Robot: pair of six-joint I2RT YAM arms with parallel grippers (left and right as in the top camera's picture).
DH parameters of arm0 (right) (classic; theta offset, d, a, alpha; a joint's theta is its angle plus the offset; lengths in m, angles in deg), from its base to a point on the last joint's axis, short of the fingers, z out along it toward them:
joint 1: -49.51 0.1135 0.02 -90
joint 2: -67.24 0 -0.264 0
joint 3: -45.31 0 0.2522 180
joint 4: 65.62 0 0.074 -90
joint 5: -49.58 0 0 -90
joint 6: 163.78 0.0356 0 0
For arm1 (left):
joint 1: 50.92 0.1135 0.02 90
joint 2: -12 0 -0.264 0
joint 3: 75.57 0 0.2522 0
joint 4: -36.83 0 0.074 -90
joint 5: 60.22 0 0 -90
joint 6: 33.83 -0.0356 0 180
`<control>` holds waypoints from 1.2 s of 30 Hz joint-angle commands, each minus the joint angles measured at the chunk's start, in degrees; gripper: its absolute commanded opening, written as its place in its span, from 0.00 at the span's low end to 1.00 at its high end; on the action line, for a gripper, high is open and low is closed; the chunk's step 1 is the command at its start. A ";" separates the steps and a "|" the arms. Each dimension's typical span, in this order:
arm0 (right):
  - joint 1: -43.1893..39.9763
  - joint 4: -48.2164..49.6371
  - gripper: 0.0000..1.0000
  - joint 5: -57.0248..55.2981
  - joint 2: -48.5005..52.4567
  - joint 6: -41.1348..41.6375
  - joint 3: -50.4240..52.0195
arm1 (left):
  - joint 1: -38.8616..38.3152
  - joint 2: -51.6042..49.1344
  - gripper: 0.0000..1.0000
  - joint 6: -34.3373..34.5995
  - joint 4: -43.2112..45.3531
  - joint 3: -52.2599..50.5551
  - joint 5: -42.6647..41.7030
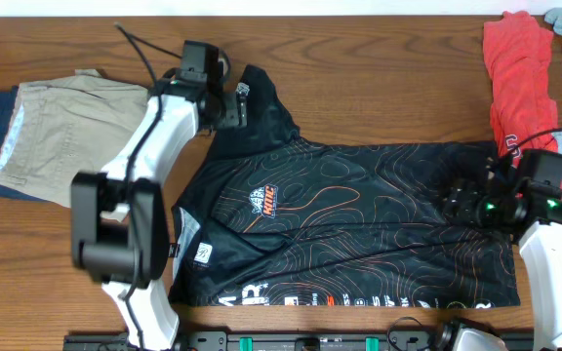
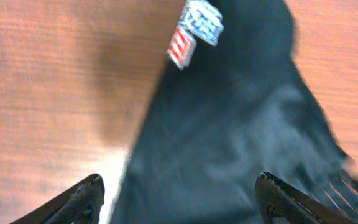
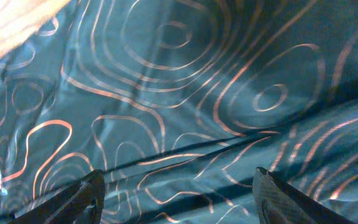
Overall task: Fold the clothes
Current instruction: 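Move the left gripper to the jersey's far left shoulder and grasp it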
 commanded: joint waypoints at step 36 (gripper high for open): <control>3.15 2.36 0.74 -2.62 -0.24 -1.25 -0.48 | -5.16 -13.70 0.08 -1.79 7.41 3.63 -2.80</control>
